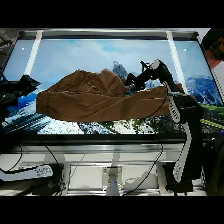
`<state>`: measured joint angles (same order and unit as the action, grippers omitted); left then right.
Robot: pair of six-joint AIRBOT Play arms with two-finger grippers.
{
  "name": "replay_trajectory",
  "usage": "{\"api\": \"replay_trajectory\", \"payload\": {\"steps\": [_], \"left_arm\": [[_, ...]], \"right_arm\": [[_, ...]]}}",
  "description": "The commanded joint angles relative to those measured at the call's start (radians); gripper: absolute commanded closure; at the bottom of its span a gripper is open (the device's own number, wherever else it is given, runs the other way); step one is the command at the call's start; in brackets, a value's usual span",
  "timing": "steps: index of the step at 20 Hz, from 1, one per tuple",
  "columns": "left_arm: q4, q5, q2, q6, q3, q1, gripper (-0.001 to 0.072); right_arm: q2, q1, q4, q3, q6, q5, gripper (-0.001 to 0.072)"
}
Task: Fold the clothes and pants, and hang the long-sleeved shirts on hangers.
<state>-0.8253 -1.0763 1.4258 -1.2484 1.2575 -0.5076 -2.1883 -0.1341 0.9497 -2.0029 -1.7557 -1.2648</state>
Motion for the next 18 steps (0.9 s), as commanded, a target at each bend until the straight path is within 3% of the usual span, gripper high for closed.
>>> {"api": "replay_trajectory", "payload": {"steps": [1, 2, 4, 7, 13, 18], "left_arm": [[-0.011, 0.015, 0.004, 0.000, 0.000, -0.001, 0.0320], [-0.011, 0.015, 0.004, 0.000, 0.000, -0.001, 0.0320], [-0.011, 0.015, 0.004, 0.000, 0.000, -0.001, 0.0320], [-0.011, 0.016, 0.004, 0.000, 0.000, -0.001, 0.0320], [-0.011, 0.014, 0.004, 0.000, 0.000, 0.000, 0.0320], [-0.011, 0.007, 0.004, 0.000, 0.000, 0.000, 0.0320]], "right_arm": [[-0.010, -0.005, -0.014, 0.000, -0.009, 0.009, 0.0360], [-0.009, -0.005, -0.014, 0.000, -0.008, 0.008, 0.0424], [-0.009, -0.003, -0.015, -0.008, -0.009, 0.003, 0.0696], [0.010, 0.013, -0.014, -0.069, -0.009, -0.018, 0.0701], [0.219, 0.227, 0.079, -0.098, -0.098, 0.159, 0.0701], [0.261, 0.472, 0.180, -0.087, -0.115, 0.097, 0.0699]]}}
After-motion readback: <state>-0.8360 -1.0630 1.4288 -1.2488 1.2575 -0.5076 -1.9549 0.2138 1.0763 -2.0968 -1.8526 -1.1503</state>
